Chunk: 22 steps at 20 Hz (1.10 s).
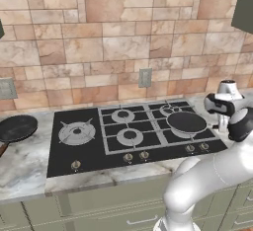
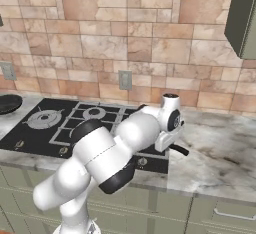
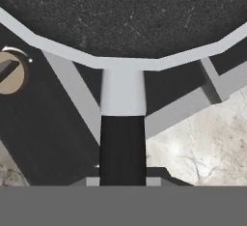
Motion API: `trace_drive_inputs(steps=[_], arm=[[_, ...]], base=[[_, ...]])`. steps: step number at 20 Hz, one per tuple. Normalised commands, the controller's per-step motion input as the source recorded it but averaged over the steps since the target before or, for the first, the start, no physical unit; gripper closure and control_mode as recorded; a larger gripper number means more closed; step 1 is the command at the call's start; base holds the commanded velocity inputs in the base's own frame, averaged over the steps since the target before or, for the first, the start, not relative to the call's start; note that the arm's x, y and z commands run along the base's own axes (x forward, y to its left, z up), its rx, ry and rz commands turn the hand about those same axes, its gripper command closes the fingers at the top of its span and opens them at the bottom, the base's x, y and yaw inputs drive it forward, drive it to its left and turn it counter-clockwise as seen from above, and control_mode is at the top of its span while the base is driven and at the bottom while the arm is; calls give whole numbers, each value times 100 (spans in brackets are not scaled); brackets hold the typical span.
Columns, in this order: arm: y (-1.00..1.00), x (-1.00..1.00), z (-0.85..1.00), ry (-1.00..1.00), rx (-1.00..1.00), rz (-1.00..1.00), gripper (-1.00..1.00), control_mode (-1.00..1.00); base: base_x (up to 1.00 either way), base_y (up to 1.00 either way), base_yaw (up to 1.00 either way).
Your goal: Place both pans onto different burners. Then place the lemon and the steak on different pans.
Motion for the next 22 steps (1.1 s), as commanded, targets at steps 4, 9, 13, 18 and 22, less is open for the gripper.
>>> trace_drive_inputs(steps=[4, 9, 13, 18, 22], arm=[[1, 3, -9, 0, -9, 0, 100, -100], [18, 14, -4, 0, -6, 0, 100, -100], [17, 15, -4, 1, -4, 0, 100, -100], [12, 14, 0, 5, -1, 0, 100, -100], [0, 6, 0, 1, 0, 4, 100, -100]], base=[[0, 0, 0], [0, 0, 0], [0, 0, 0], [0, 0, 0], [0, 0, 0]])
